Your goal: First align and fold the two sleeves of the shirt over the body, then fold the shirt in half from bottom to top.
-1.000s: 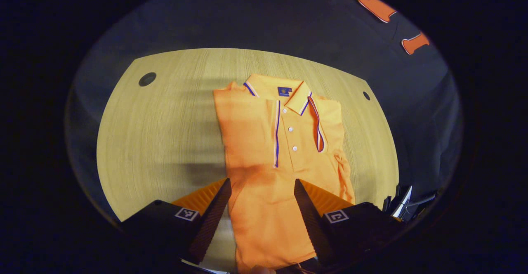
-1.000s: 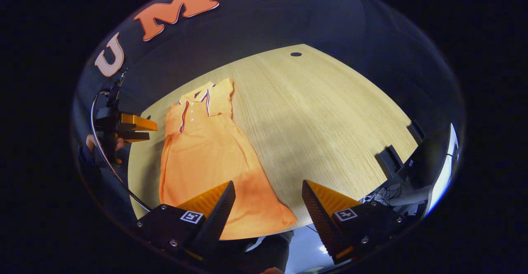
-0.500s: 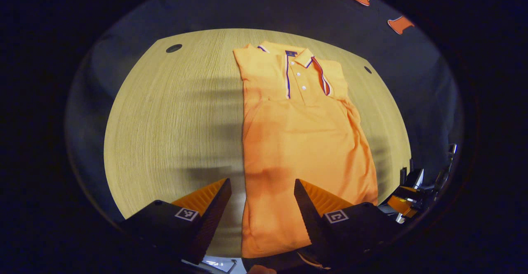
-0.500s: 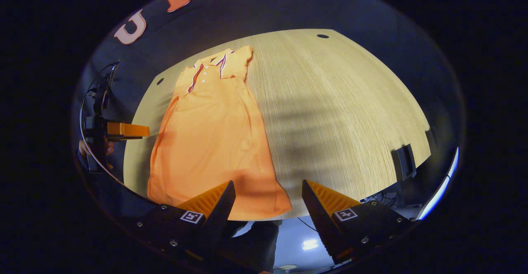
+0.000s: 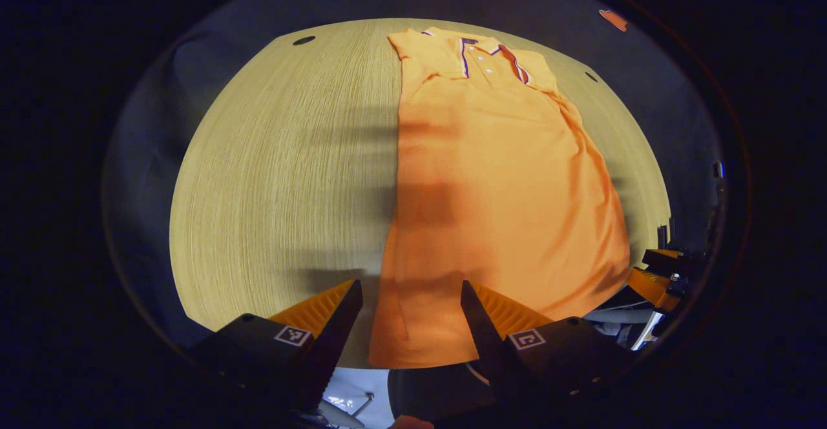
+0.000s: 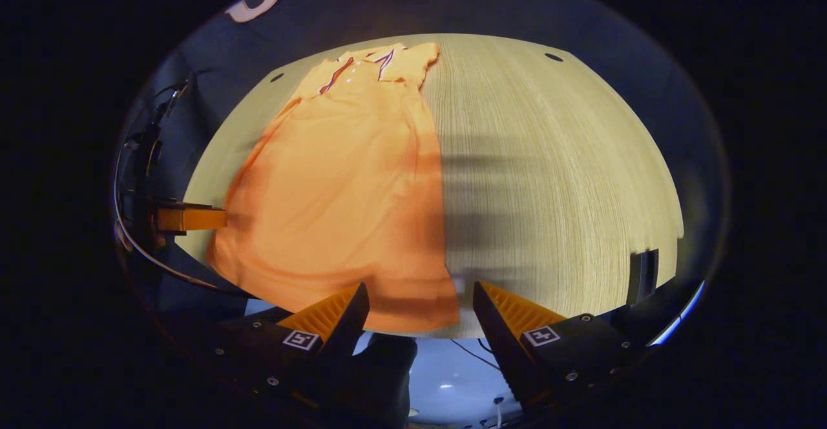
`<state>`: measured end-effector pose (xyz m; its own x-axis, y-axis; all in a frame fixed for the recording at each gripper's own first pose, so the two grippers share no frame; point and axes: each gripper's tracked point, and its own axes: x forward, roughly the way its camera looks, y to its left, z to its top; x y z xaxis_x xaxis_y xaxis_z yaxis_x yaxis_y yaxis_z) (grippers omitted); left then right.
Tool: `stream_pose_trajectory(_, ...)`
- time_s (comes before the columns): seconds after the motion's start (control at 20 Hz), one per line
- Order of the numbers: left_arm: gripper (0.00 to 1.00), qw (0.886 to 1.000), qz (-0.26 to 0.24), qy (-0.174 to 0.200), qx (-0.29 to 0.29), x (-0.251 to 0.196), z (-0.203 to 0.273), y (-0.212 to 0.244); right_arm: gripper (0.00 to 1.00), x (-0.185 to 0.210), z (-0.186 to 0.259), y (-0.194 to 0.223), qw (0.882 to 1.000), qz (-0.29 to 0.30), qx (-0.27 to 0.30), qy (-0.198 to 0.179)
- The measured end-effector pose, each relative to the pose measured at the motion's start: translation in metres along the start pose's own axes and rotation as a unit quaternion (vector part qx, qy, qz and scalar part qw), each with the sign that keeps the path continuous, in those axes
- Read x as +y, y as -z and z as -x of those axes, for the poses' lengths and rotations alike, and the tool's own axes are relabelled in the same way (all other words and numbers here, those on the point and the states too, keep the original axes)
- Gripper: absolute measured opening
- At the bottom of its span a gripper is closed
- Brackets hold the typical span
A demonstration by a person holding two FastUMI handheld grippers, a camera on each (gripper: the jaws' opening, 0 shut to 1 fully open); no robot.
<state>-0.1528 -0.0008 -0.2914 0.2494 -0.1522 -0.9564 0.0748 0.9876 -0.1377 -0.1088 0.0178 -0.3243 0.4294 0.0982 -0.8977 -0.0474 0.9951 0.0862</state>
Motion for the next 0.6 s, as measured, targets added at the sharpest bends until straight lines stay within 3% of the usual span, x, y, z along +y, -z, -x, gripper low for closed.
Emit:
stream_pose_trajectory(0.15, 0.95, 1.0, 0.006, -0.001, 0.012, -0.007, -0.003, 0.023, 0.99, 0.0, -0.009, 0.007, 1.0, 0.003, 0.013, 0.0)
stream_pose_trajectory(0.2, 0.91, 1.0, 0.006, 0.0, 0.015, -0.012, -0.004, 0.03, 0.98, 0.002, -0.011, 0.008, 1.0, -0.001, 0.016, -0.003)
stream_pose_trajectory(0.45, 0.95, 0.999, 0.006, -0.036, 0.015, 0.002, -0.01, 0.045, 0.98, 0.001, -0.018, 0.017, 1.0, 0.017, 0.026, -0.003)
stream_pose_trajectory(0.5, 0.9, 0.999, 0.004, -0.036, 0.015, 0.002, -0.007, 0.046, 0.96, 0.0, -0.019, 0.016, 0.999, 0.02, 0.027, -0.001)
stream_pose_trajectory(0.6, 0.91, 0.999, -0.029, -0.034, 0.007, -0.001, -0.008, 0.046, 0.93, -0.001, -0.019, 0.016, 0.999, 0.025, 0.029, 0.003)
